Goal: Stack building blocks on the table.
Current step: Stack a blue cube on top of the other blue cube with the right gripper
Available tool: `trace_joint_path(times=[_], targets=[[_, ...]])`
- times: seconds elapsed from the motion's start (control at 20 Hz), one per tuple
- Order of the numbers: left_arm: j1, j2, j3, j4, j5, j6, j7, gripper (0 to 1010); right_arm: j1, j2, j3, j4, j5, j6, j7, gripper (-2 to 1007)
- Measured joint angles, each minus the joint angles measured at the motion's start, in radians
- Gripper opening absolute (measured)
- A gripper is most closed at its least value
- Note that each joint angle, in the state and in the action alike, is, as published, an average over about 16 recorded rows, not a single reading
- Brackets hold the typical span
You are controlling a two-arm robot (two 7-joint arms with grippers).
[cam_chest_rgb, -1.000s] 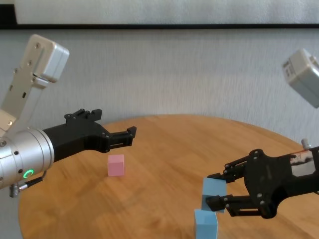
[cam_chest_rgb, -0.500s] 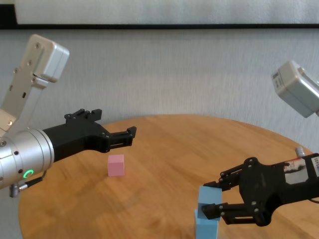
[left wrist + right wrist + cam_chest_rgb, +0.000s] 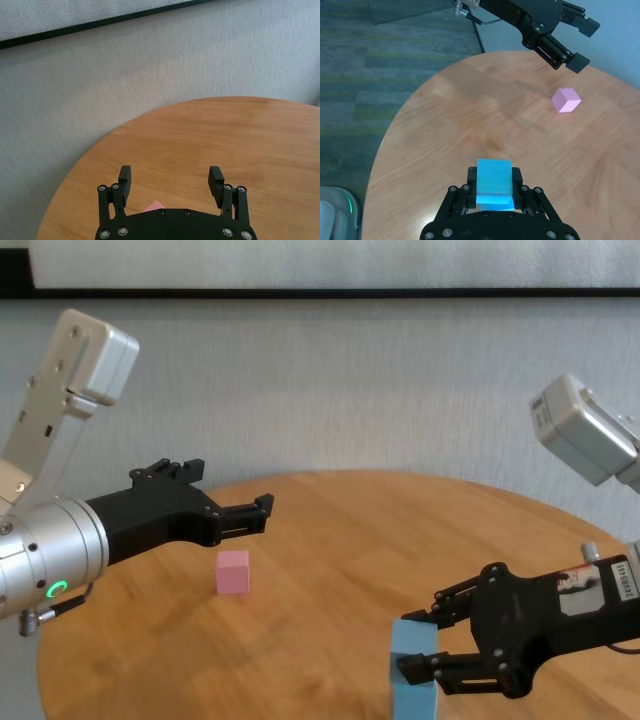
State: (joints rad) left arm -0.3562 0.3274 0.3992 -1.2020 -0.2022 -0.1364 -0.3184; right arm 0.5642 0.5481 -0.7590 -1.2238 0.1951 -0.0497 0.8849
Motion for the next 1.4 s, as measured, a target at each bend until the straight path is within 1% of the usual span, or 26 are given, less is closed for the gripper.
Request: trace_joint_path(times=[0.5,1.4], targets=[[0.000,0.000,0.000,0.000,0.000,0.000,0.000,1000,0.013,-0.018,-0.008,0.041,0.001,-0.005,-0.001,362],[0.000,0.000,0.000,0.000,0.000,0.000,0.000,1000,0.030,-0.032,-0.011,0.078,0.003,-0.003,0.006,362]])
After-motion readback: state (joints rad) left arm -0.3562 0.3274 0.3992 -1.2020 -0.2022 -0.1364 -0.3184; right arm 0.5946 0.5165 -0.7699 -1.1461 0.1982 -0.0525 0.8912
